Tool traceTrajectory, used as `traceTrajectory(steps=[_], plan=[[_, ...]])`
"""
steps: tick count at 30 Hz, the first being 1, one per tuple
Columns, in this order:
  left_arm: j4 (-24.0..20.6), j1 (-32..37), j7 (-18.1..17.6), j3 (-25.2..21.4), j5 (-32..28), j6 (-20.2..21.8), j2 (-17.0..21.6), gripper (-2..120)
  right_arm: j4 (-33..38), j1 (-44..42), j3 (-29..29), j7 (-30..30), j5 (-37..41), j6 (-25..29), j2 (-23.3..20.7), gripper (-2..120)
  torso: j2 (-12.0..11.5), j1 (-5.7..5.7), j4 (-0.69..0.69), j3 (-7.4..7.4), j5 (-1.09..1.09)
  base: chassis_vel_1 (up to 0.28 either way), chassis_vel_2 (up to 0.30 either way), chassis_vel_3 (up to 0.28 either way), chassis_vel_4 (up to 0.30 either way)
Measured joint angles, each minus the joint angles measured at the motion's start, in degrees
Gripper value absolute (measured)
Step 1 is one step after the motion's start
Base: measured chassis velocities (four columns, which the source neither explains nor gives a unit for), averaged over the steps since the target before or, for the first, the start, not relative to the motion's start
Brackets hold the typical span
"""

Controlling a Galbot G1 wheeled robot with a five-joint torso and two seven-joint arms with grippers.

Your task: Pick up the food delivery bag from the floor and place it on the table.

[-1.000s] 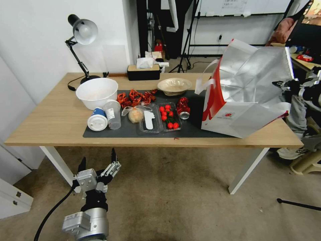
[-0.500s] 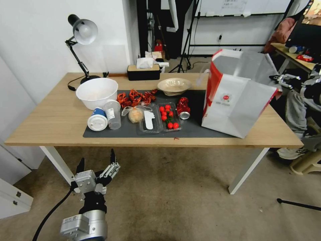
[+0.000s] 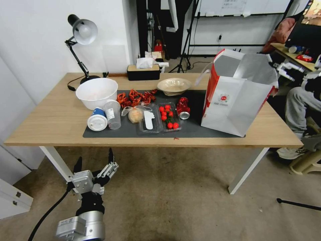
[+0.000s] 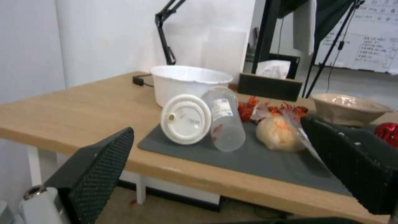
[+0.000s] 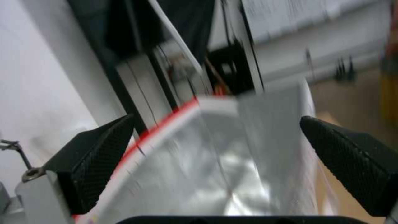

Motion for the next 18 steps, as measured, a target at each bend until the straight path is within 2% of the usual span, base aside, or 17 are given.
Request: traceTrajectory(steps=[1,4,5,7,17,18], plan=[[0.00,0.00,0.00,0.00,0.00,0.00,0.00,100,0.00,0.00,0.00,0.00,0.00,0.00,0.00,100,0.00,0.00,0.00,0.00,0.00,0.000,0.000,0.000,0.000],[-1.01,0.38,1.07,-0.69,0.90,-0.15,0.00,100,4.28,-7.01,1.90,-3.86,-10.24,9.53,1.35,100,0.00,0.00,-0.02,0.00,0.00,0.000,0.000,0.000,0.000],[-1.01,0.38,1.07,-0.69,0.90,-0.15,0.00,100,4.28,-7.01,1.90,-3.86,-10.24,9.53,1.35,100,0.00,0.00,-0.02,0.00,0.00,0.000,0.000,0.000,0.000],[-1.35,0.72,1.59,-1.01,1.72,-0.84,0.00,100,7.48,-11.86,2.45,-5.93,-16.20,14.96,3.27,100,0.00,0.00,-0.02,0.00,0.01,0.000,0.000,0.000,0.000],[-1.75,3.10,1.95,-0.63,4.36,-3.63,0.01,100,15.73,-18.04,0.35,-6.90,-25.91,18.90,8.12,100,0.00,0.00,0.01,-0.01,0.00,0.000,0.000,0.000,0.000],[-1.93,3.25,2.05,-0.41,4.78,-3.76,0.00,100,16.90,-21.05,0.13,-7.85,-29.05,20.19,9.45,100,0.00,0.00,0.00,0.00,0.01,0.000,0.000,0.000,0.000]])
